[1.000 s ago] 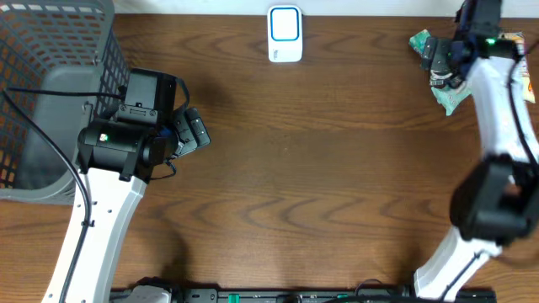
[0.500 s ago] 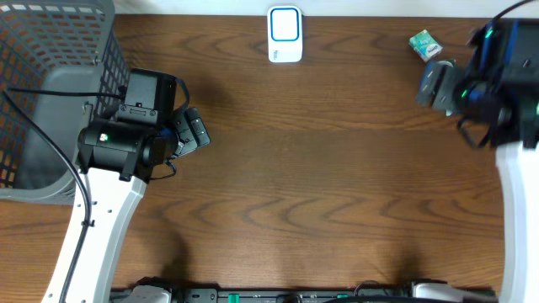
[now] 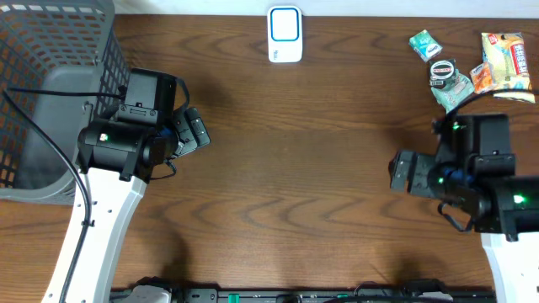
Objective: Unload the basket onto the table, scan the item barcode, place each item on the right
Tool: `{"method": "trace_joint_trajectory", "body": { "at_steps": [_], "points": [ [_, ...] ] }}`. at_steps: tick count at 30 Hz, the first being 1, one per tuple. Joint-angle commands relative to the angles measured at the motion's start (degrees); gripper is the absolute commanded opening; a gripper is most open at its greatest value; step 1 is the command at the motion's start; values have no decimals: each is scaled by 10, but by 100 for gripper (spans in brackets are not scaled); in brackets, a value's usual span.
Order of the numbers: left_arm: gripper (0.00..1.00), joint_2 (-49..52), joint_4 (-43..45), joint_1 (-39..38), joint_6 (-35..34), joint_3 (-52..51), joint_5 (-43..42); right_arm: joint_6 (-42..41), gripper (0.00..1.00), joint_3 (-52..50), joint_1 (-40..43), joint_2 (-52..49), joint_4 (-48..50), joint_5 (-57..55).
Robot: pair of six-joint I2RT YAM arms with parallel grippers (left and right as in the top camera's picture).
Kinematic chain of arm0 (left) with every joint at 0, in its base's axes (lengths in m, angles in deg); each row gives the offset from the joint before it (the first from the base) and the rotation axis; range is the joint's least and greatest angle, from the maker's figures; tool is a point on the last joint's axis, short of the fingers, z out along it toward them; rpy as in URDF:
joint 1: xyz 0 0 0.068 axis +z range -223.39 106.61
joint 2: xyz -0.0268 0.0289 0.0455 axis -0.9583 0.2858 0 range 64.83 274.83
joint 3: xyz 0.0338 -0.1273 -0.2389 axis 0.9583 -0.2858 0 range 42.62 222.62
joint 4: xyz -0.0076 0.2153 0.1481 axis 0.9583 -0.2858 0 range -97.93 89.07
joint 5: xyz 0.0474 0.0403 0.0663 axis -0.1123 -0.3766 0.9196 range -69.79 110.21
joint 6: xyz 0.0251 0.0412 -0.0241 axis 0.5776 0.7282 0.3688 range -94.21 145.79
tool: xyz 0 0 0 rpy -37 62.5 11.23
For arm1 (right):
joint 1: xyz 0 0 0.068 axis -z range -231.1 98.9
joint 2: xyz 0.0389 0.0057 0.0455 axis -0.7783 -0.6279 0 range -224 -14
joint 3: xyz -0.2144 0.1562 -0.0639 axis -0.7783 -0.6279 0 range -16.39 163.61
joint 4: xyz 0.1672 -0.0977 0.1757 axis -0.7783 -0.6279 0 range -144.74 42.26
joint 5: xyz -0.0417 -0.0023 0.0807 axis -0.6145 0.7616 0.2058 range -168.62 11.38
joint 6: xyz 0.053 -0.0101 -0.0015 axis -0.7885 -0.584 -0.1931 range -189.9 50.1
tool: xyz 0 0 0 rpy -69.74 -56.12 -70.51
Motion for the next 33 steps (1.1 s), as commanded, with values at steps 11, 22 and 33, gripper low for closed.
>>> {"method": "trace_joint_trajectory", "body": {
  "at_steps": [11,22,33],
  "points": [
    [97,-2,-2,2,-1,2,5,-3,99,-17,-4,0,-6,11],
    [98,-2,-2,2,-1,2,5,-3,99,-17,-4,0,-6,13],
    [98,-2,-2,2,-1,2,5,-3,99,-18,-4,-3,-7,-2]
  ]
}}
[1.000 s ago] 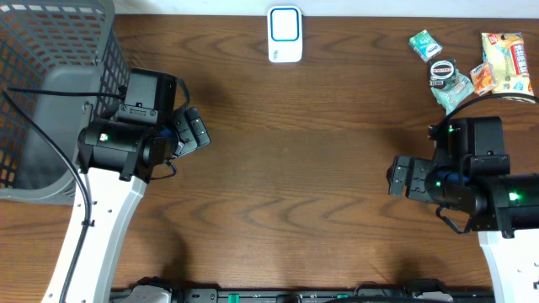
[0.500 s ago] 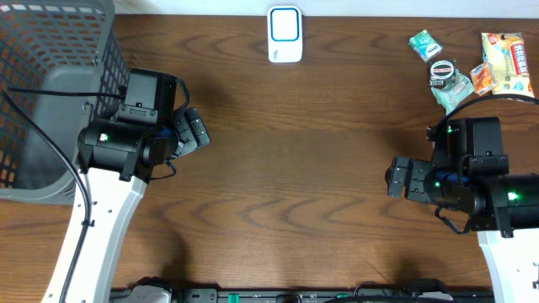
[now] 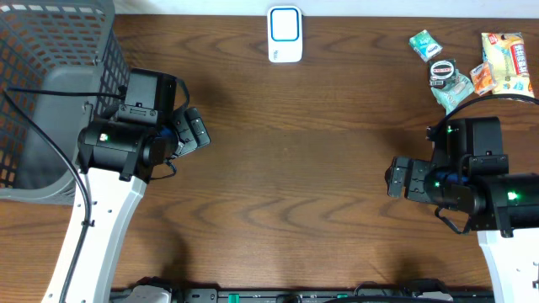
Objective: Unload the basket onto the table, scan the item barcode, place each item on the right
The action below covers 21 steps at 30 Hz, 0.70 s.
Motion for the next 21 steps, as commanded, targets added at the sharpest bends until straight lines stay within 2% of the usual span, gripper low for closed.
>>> {"method": "trace_joint_trajectory", "body": {
  "at_steps": [1,9,14,21],
  "points": [
    [97,-2,-2,2,-1,2,5,-2,99,-4,-4,2,-2,-13],
    [98,-2,-2,2,-1,2,5,66,99,-32,3,74,47,-13],
    [98,-2,-2,2,-1,2,5,66,99,-118,20,169,158,-12],
    [98,-2,-2,2,-1,2,5,106,99,-241,26,288,241,-12]
  ]
}}
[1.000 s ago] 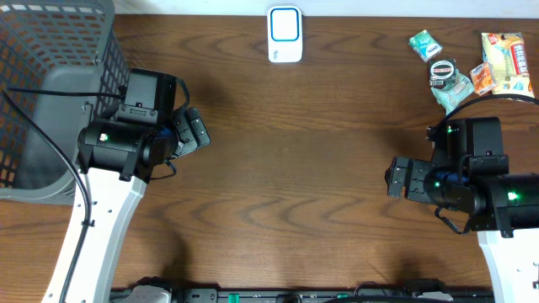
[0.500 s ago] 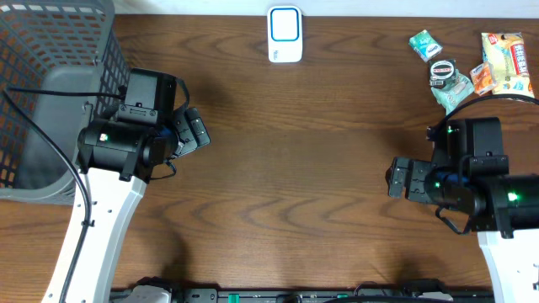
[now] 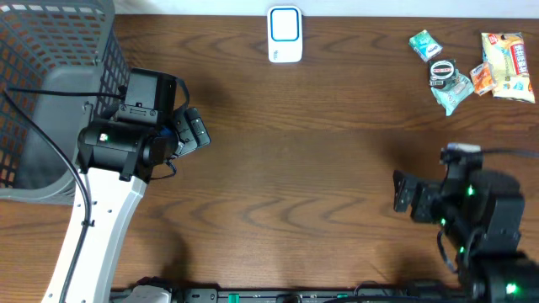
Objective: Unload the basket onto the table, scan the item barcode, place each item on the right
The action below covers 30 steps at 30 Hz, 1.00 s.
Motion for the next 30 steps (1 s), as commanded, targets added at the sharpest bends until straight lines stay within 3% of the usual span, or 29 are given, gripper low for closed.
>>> {"method": "trace_joint_trajectory", "body": {
  "at_steps": [1,17,30],
  "points": [
    [98,-2,-1,2,-1,2,5,43,99,-62,4,61,33,-4],
    [98,-2,-2,2,-1,2,5,91,99,-242,-8,288,179,0],
    [98,-2,-2,2,-1,2,5,119,99,-344,-9,347,301,44]
  ]
}}
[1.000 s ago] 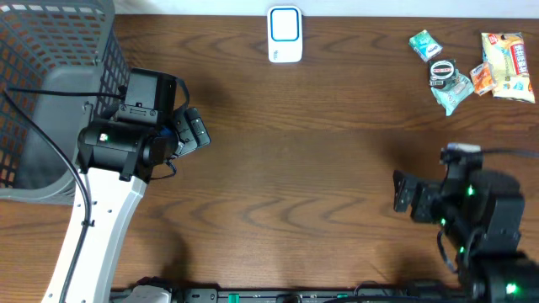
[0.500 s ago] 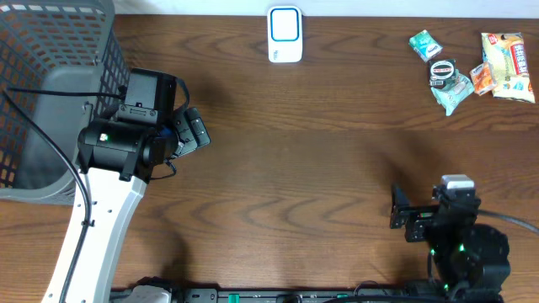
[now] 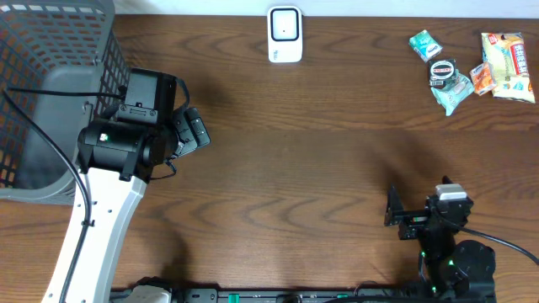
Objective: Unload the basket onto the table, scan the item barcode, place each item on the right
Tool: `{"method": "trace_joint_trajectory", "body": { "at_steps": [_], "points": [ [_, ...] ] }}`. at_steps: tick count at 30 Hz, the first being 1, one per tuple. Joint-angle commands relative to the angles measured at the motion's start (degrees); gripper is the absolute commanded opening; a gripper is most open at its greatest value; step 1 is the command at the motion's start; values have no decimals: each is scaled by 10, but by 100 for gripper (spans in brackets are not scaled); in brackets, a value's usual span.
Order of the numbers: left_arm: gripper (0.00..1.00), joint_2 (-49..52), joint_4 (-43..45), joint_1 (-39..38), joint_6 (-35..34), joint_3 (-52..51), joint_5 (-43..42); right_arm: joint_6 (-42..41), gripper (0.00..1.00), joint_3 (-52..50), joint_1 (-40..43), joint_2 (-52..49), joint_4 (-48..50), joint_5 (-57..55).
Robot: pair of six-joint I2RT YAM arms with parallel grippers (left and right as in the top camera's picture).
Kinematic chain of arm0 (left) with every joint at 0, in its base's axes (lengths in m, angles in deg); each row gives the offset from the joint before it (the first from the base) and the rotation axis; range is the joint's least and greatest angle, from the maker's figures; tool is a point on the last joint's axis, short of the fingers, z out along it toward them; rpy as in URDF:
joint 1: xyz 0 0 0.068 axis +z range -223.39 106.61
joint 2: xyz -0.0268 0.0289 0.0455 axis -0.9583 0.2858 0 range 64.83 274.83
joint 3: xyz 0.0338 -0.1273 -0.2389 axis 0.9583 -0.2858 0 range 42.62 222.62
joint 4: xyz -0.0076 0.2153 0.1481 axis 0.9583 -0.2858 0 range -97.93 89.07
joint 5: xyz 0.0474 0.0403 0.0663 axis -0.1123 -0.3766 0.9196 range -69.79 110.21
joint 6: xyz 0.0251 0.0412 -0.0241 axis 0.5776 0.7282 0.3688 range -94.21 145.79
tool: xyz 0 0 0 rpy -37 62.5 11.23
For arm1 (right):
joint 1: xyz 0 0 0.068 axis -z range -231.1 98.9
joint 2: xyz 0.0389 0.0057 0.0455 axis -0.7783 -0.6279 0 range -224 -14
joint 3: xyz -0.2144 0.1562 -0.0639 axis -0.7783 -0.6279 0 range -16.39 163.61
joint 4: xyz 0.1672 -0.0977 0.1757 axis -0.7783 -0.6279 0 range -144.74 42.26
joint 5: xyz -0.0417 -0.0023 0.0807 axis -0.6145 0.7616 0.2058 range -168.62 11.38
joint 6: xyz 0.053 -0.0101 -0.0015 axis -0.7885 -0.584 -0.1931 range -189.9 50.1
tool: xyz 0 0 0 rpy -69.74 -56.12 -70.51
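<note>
The white barcode scanner (image 3: pixel 285 34) stands at the table's far edge, its screen pale. The items lie at the far right: a green packet (image 3: pixel 424 44), a round dark item (image 3: pixel 441 71), a teal packet (image 3: pixel 452 89), an orange snack (image 3: pixel 481 78) and a larger snack bag (image 3: pixel 506 62). My left gripper (image 3: pixel 195 130) hovers at the left next to the basket, fingers close together, holding nothing. Drawn back to the near right edge, my right gripper (image 3: pixel 392 210) points left and is empty. It shows only as a thin dark bar, so its jaws cannot be read.
A grey mesh basket (image 3: pixel 34 50) with a grey liner fills the far left corner, right behind the left arm. A black cable runs from the basket down along the left arm. The wooden table (image 3: pixel 286 168) spreads between the arms.
My right arm has pulled back further toward the near edge, its gripper now lower in the overhead view. The scanner's screen has changed from blue to pale. The left arm has not moved.
My right arm stood just below the pile of items with its gripper pointing left. Then it sat slightly nearer, then clear of the items, and now it is folded at the near edge. The items and the left arm stayed where they were.
</note>
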Motion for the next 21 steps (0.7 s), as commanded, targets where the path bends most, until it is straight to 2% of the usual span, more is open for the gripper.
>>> {"method": "trace_joint_trajectory", "body": {
  "at_steps": [1,9,18,21],
  "points": [
    [97,-2,-2,2,-1,2,5,41,99,-28,-5,14,35,47],
    [97,-2,-2,2,-1,2,5,54,99,-70,-5,35,86,60],
    [97,-2,-2,2,-1,2,5,53,99,-115,-5,35,208,58],
    [98,-2,-2,2,-1,2,5,27,99,-135,-5,35,242,43]
  ]
}}
